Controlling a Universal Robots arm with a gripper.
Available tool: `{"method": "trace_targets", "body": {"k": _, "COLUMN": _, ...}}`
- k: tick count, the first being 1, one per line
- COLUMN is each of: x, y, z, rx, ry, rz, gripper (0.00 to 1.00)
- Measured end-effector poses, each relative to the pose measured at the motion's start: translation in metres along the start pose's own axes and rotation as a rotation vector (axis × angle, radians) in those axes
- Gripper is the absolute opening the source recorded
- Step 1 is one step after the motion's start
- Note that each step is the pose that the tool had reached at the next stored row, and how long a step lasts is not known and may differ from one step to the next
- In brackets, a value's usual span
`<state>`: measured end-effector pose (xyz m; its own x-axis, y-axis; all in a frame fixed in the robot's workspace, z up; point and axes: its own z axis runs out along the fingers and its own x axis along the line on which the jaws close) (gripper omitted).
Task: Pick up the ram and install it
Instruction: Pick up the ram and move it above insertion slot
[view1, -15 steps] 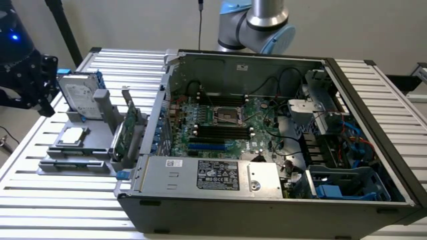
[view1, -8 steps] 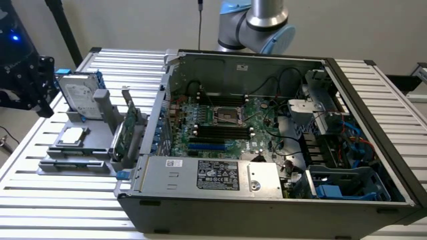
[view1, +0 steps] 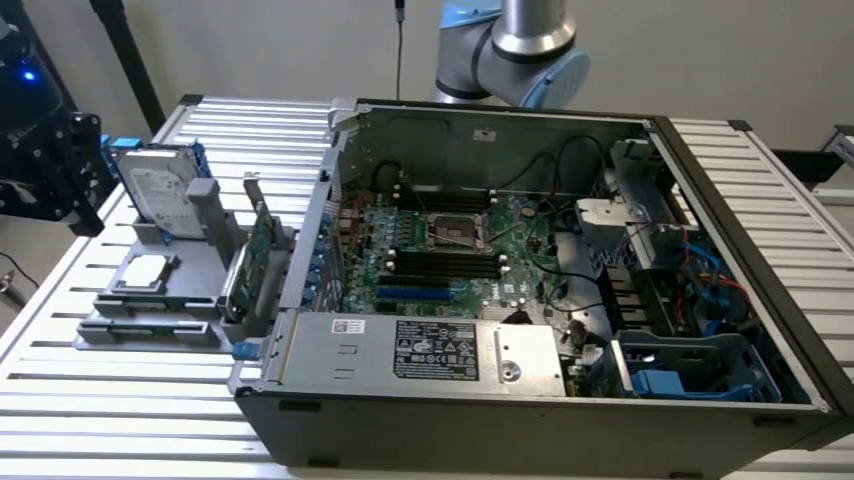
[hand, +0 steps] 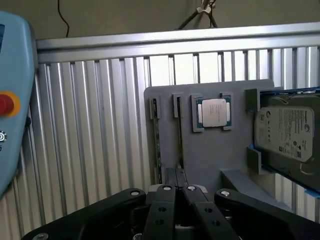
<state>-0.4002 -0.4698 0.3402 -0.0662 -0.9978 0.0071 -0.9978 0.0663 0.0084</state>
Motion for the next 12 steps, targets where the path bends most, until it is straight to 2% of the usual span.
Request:
{"method": "trace_targets", "body": {"k": 6, "x": 0.0001, "y": 0.0001, "z": 0.0003, "rx": -0.0001, "ry": 0.0001, "rz": -0.002, "gripper": 0.12}}
{"method": "trace_targets", "body": {"k": 9, "x": 0.0002, "y": 0.0, "z": 0.0022, "rx": 0.0001, "ry": -0.0001, "rz": -0.002, "gripper": 0.3}}
{"method": "trace_targets", "body": {"k": 12, "x": 0.0005, "y": 0.0, "z": 0.0063, "rx": 0.0, "ry": -0.0004, "rz": -0.002, "gripper": 0.36}}
